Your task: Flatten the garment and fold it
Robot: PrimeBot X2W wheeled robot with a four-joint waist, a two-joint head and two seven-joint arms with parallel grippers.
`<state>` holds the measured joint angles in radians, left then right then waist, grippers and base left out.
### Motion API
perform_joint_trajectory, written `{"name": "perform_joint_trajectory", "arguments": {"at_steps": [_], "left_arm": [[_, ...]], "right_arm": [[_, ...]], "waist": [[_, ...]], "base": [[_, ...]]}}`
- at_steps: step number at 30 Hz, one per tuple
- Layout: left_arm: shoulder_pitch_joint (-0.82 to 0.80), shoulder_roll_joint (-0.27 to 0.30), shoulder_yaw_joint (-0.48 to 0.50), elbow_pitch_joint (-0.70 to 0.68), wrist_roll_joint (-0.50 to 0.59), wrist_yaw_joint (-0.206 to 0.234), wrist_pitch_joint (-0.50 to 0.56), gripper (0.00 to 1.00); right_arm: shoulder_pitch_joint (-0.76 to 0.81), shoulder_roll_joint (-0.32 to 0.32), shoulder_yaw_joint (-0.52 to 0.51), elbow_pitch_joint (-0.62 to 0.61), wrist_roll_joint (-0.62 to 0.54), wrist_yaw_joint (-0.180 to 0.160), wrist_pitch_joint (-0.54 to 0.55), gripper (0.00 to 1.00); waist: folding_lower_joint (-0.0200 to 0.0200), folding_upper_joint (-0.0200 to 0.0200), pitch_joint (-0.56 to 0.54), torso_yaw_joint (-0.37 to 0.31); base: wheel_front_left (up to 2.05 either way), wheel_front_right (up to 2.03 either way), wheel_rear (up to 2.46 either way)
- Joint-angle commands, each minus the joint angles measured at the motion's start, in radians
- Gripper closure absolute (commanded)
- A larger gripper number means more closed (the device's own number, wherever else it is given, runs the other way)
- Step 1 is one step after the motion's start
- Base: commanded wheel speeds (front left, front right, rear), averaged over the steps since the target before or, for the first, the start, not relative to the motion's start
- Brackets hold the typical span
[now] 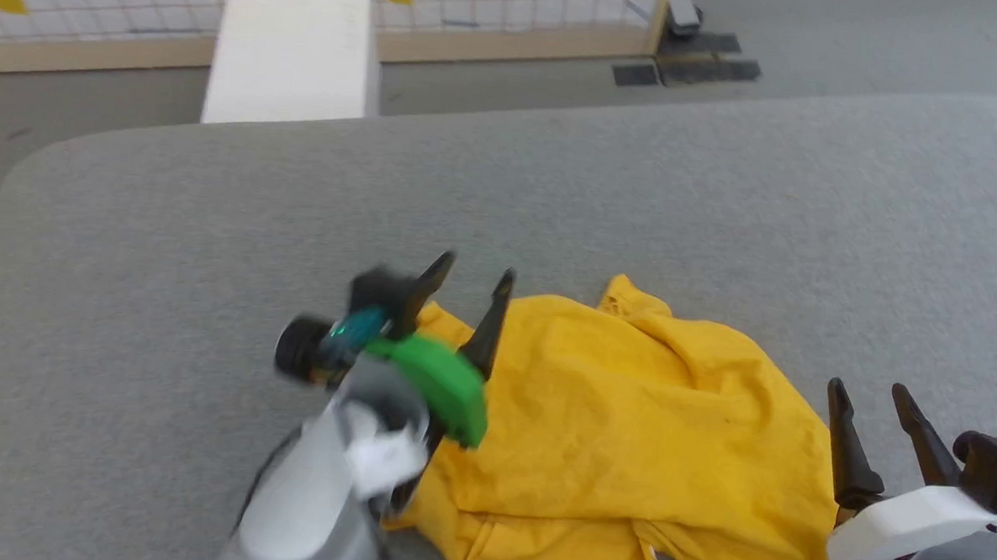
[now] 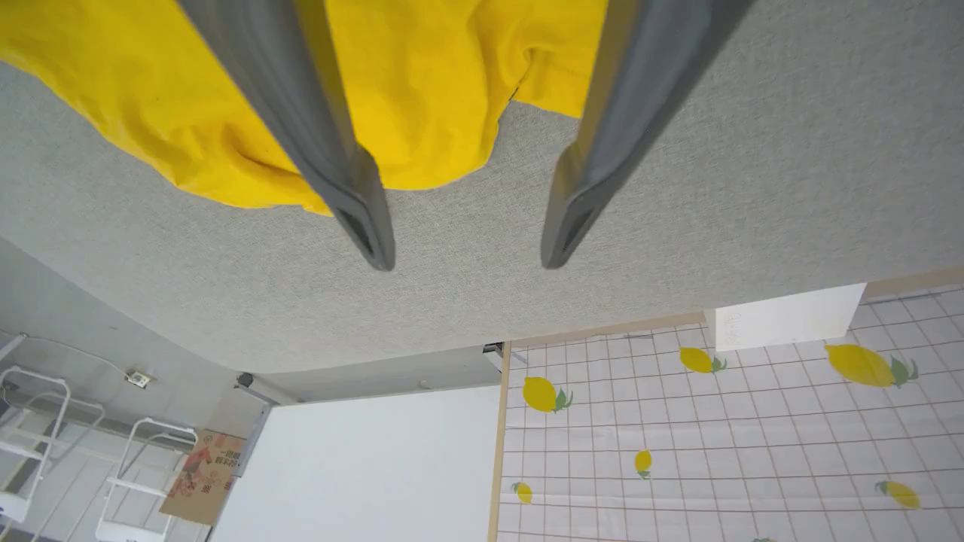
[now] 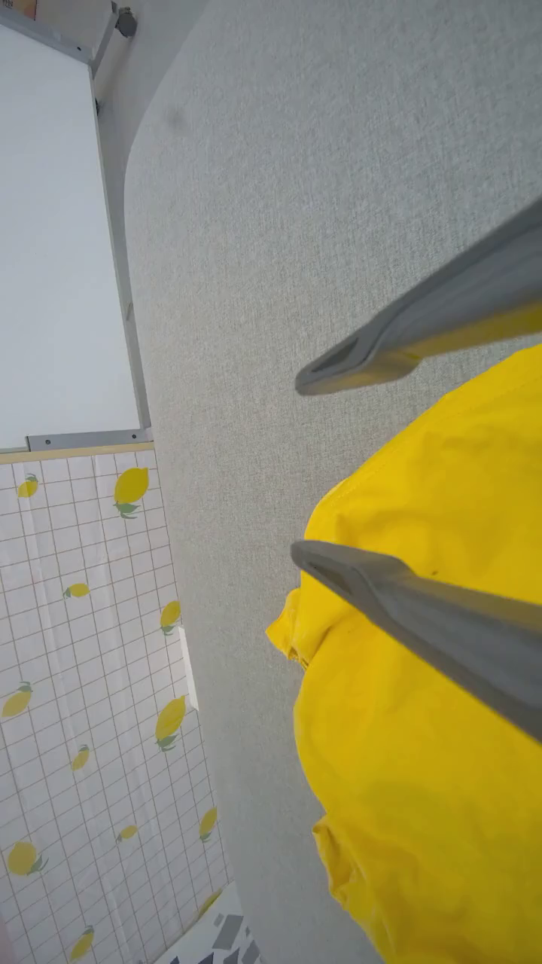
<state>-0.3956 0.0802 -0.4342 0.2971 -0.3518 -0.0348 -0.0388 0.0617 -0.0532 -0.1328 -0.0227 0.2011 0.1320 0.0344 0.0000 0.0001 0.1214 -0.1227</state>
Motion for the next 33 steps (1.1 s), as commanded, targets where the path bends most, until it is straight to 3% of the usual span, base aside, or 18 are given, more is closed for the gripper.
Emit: {"name": "perform_joint_trajectory", "arguments": {"at_steps": [1,6,13,14,15,16,19,26,33], "left_arm": [[-0.172,-0.002,-0.065,0.128,0.035,-0.031,0.198,0.00],[-0.328,-0.007,-0.132,0.283,0.031,-0.067,0.456,0.00],[-0.424,0.003,-0.177,0.437,0.028,-0.073,0.743,0.00],[-0.421,0.000,-0.178,0.445,0.009,-0.077,0.776,0.29],[-0.416,-0.003,-0.179,0.446,-0.008,-0.080,0.796,0.68],[-0.412,-0.006,-0.176,0.438,-0.028,-0.083,0.803,1.00],[-0.425,0.007,-0.156,0.381,-0.014,-0.057,0.670,1.00],[-0.420,0.029,0.011,0.325,-0.021,0.113,0.207,1.00],[-0.331,0.096,0.158,0.359,-0.078,0.208,0.000,1.00]], "right_arm": [[-0.033,0.003,0.021,0.006,0.023,-0.001,-0.028,0.00],[-0.068,0.003,0.053,0.009,0.043,-0.001,-0.048,0.00],[-0.090,0.003,0.081,0.025,0.057,-0.001,-0.066,0.00],[-0.091,0.003,0.081,0.029,0.057,-0.001,-0.068,0.00],[-0.091,0.003,0.081,0.032,0.057,-0.001,-0.069,0.00],[-0.092,0.003,0.078,0.034,0.057,-0.001,-0.071,0.00],[-0.096,0.003,0.068,0.035,0.052,-0.001,-0.074,0.00],[-0.103,0.003,0.049,0.015,0.025,-0.001,-0.055,0.00],[-0.094,0.003,0.046,-0.020,0.006,-0.001,-0.018,0.00]], "waist": [[0.0000,-0.0001,0.095,-0.083],[0.0000,-0.0001,0.147,-0.127],[0.0000,-0.0001,0.184,-0.162],[0.0000,-0.0001,0.185,-0.163],[0.0000,-0.0001,0.186,-0.162],[0.0000,-0.0001,0.187,-0.158],[0.0000,-0.0001,0.184,-0.136],[0.0000,-0.0001,0.137,-0.037],[0.0000,-0.0001,0.080,0.053]], "base": [[0.00,0.00,0.00],[0.00,0.00,0.00],[0.00,0.00,0.00],[0.00,0.00,0.00],[0.00,0.00,0.00],[0.00,0.00,0.00],[0.00,0.00,0.00],[0.00,0.00,0.00],[0.00,0.00,0.00]]}}
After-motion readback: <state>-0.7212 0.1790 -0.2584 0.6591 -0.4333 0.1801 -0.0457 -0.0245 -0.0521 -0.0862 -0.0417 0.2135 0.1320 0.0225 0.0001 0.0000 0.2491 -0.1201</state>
